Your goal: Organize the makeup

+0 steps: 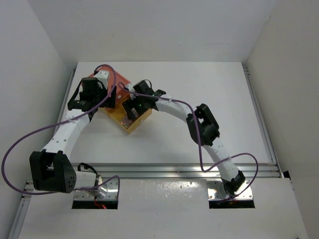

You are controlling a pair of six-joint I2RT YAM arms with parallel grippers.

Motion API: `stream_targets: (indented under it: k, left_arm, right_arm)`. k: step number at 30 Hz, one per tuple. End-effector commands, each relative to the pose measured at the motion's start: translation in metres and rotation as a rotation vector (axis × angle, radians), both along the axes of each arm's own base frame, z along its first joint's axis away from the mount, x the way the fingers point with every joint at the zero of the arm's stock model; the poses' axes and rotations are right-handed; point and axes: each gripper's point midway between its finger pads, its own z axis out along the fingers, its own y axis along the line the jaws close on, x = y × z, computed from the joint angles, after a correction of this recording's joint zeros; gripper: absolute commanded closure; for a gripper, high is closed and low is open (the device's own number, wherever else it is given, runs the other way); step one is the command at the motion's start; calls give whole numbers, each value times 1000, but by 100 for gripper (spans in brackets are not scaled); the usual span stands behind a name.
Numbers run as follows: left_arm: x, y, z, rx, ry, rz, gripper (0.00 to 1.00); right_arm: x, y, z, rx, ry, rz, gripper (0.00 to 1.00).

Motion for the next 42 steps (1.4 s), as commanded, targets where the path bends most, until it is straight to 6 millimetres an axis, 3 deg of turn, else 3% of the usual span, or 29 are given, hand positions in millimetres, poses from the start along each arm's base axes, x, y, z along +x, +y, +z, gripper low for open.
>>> stream_targets:
  k: [1, 7, 8, 9, 10, 11, 12, 14, 15, 16, 17, 18, 19, 21, 22, 23, 24, 26, 27, 28, 30, 31, 34, 36, 38, 42]
  left_arm:
    - [1, -8, 17, -8, -61, -38, 0]
    - [3, -29, 27, 16, -70, -206, 0]
    - [5, -32, 32, 18, -83, -232, 0]
    - [5, -36, 39, 19, -95, -261, 0]
    - [5, -41, 47, 18, -116, -294, 0]
    - [2, -51, 51, 20, -133, -372, 3]
    - [0, -60, 59, 26, -157, -426, 5]
    - [-5, -74, 65, 55, -183, -514, 11]
    - [-9, -88, 61, 51, -179, -571, 16]
    - [-13, -94, 58, 64, -168, -597, 18]
    - [-18, -102, 49, 87, -153, -648, 20]
    - [-27, -120, 43, 98, -139, -713, 26]
    - [-34, -128, 26, 113, -86, -749, 26]
    - [-51, -154, 6, 161, -31, -850, 29]
    - [-57, -161, -11, 169, 32, -872, 30]
    - [-61, -164, -23, 188, 67, -889, 33]
    - [-63, -171, -30, 212, 87, -900, 40]
    - [-63, -171, -47, 239, 138, -902, 53]
    - [-64, -174, -51, 240, 150, -913, 69]
    - [-63, -174, -59, 248, 171, -921, 78]
    - [-63, -175, -66, 249, 192, -923, 96]
    - [-67, -182, -69, 234, 196, -963, 100]
    - [-81, -194, -80, 242, 225, -1082, 100]
    - [-93, -193, -97, 287, 260, -1148, 100]
    - [-96, -178, -121, 376, 314, -1167, 100]
    - [-86, -154, -149, 422, 413, -1106, 100]
  right_arm:
    - [8, 16, 38, 63, -94, 40, 5]
    - [8, 19, 73, 120, -144, 50, 1]
    - [7, 17, 100, 151, -177, 43, 3]
    - [20, 4, 112, 163, -199, 3, 7]
    - [10, 5, 108, 160, -185, 0, 10]
    - [11, -3, 155, 224, -246, -30, 14]
    - [20, -18, 165, 223, -271, -89, 20]
    - [19, -47, 172, 238, -291, -145, 22]
    - [24, -67, 194, 267, -317, -193, 22]
    - [21, -91, 180, 240, -299, -230, 22]
    - [27, -111, 178, 224, -302, -278, 22]
    - [21, -126, 202, 248, -330, -300, 20]
    - [19, -158, 164, 179, -269, -359, 19]
    - [8, -187, 159, 175, -249, -423, 19]
    - [6, -212, 139, 147, -215, -479, 19]
    - [-4, -225, 120, 119, -180, -498, 19]
    - [-9, -234, 130, 132, -198, -514, 19]
    - [-21, -260, 106, 91, -153, -567, 20]
    - [-24, -268, 101, 83, -141, -583, 20]
    - [-33, -276, 91, 71, -114, -599, 21]
    - [-39, -281, 83, 63, -93, -607, 21]
    - [-42, -283, 78, 58, -80, -612, 21]
    - [-47, -288, 67, 52, -35, -625, 21]
    - [-47, -292, 65, 52, -22, -642, 21]
    - [-47, -293, 61, 52, -9, -646, 21]
    - [-43, -293, 61, 52, -7, -648, 21]
